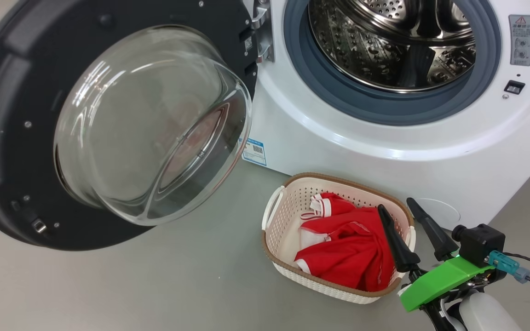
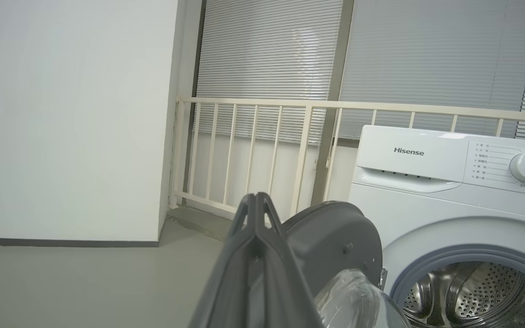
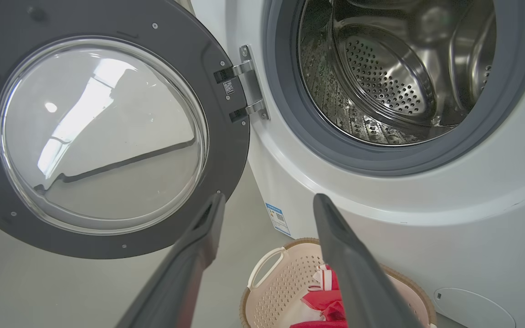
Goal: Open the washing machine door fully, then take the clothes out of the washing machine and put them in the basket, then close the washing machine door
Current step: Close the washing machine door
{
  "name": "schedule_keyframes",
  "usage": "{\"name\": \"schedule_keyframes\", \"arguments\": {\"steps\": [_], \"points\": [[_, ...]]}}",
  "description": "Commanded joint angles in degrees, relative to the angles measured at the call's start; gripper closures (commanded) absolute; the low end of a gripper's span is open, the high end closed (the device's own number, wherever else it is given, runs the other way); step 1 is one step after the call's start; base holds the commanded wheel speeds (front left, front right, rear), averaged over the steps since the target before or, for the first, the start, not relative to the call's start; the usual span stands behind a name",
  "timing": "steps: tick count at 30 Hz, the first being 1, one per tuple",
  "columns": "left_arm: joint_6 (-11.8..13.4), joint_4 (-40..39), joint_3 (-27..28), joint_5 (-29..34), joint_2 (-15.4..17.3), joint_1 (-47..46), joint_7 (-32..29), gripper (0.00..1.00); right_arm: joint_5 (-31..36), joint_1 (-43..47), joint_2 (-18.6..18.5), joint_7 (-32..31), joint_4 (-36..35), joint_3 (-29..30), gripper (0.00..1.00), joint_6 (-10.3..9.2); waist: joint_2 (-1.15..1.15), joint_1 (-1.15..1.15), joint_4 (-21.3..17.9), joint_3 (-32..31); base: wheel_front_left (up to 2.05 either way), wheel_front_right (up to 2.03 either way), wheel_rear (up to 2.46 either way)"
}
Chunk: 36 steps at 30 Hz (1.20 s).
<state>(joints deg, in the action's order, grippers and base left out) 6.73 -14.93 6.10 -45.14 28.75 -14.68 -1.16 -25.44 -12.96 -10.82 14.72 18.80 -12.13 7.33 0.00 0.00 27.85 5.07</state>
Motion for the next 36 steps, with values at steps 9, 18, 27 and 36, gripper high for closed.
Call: {"name": "schedule_keyframes", "arguments": {"steps": [9,18,27,36], "points": [[-0.17,11.96,11.14,-17.16,5.58,-12.91,-10.31,1.00,-0.13,-2.48,-0.07,0.28,-1.61,-1.20,0.00,0.16,0.00,0.00,-1.05,1.59,0.00,0.00,0.00],[0.97,29.45,13.90,-26.58,6.71,-19.35,-18.10,1.00,-0.24,-3.06,0.24,0.28,-1.26,-1.13,0.00,0.16,0.00,0.00,-3.04,1.21,0.00,0.00,0.00],[0.87,42.92,13.73,-28.46,8.54,-21.22,-22.23,1.00,-0.36,-3.18,0.45,0.28,-1.19,-1.45,0.00,0.16,0.00,0.00,-4.89,1.66,0.00,0.00,0.00],[1.27,52.98,14.46,-30.91,7.85,-23.84,-24.21,1.00,-0.42,-4.01,0.10,0.28,-1.07,-1.96,0.00,0.16,0.00,0.00,-6.53,2.50,0.00,0.00,0.00]]}}
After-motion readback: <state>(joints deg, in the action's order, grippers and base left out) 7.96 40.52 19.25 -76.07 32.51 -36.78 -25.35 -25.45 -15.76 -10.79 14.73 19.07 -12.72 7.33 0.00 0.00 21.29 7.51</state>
